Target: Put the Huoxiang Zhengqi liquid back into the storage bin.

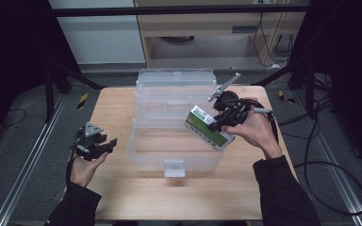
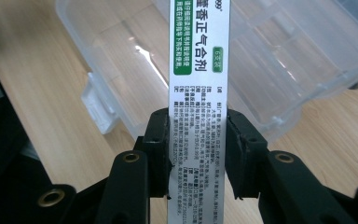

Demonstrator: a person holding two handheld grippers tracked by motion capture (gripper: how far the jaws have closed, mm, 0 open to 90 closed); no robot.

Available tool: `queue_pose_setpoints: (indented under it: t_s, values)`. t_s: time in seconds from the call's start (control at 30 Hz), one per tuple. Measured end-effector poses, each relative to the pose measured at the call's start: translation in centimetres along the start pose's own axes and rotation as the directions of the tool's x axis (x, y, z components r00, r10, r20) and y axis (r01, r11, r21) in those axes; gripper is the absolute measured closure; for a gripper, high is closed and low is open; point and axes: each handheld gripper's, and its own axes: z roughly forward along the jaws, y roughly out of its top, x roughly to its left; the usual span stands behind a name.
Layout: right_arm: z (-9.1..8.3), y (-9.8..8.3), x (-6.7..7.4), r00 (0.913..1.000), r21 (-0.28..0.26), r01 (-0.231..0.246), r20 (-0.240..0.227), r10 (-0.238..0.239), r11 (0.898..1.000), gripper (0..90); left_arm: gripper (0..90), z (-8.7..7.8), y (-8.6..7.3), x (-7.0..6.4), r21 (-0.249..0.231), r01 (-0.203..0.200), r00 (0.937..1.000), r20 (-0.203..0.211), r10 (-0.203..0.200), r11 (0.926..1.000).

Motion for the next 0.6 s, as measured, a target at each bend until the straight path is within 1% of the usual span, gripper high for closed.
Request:
queue_pose_setpoints:
  t_s: [0.03,0.07,0.13,0.2,0.23,0.33,0.47,0.53,0.57,0.6]
  values:
    - [0.0,0.0,0.0,1.0,0.0,0.0,0.0,0.0,1.0,64.6,53.0,0.0,0.0,0.0,0.0,0.001,1.0,0.001,-0.001,1.0]
    - [0.1,0.1,-0.1,0.9999,-0.001,0.005,-0.01,-0.005,1.0,64.6,53.0,0.0,0.0,0.0,0.001,0.0,1.0,0.0,0.0,1.0]
    - [0.3,0.2,-0.2,0.9995,-0.005,0.025,-0.022,-0.025,1.0,64.6,53.0,0.0,0.0,0.1,0.002,0.001,1.0,-0.001,-0.001,1.0]
    - [0.5,0.5,-0.3,0.9978,-0.011,0.056,-0.034,-0.056,0.998,64.6,53.0,0.1,-0.1,0.1,0.003,0.002,1.0,-0.002,-0.001,1.0]
    - [0.5,0.5,-0.3,0.9978,-0.011,0.056,-0.034,-0.056,0.998,64.6,53.0,0.1,-0.1,0.1,0.004,0.002,1.0,-0.002,-0.002,1.0]
    - [0.9,0.8,-0.4,0.9948,-0.022,0.083,-0.058,-0.084,0.996,64.6,53.0,0.1,-0.1,0.2,0.004,0.002,1.0,-0.003,-0.002,1.0]
    - [1.5,1.2,-0.6,0.9879,-0.018,0.127,-0.087,-0.128,0.992,64.5,53.0,0.1,-0.1,0.3,0.003,0.005,1.0,-0.004,-0.005,1.0]
    - [1.8,1.3,-0.7,0.983,-0.022,0.151,-0.102,-0.153,0.988,64.5,53.0,0.1,-0.1,0.3,0.004,0.006,1.0,-0.005,-0.006,1.0]
    - [2.0,1.3,-0.7,0.9792,-0.026,0.167,-0.111,-0.169,0.986,64.5,53.0,0.1,-0.1,0.3,0.003,0.007,1.0,-0.006,-0.007,1.0]
    - [2.1,1.3,-0.9,0.975,-0.027,0.177,-0.131,-0.179,0.984,64.5,53.0,0.1,-0.1,0.3,0.005,0.006,1.0,-0.006,-0.006,1.0]
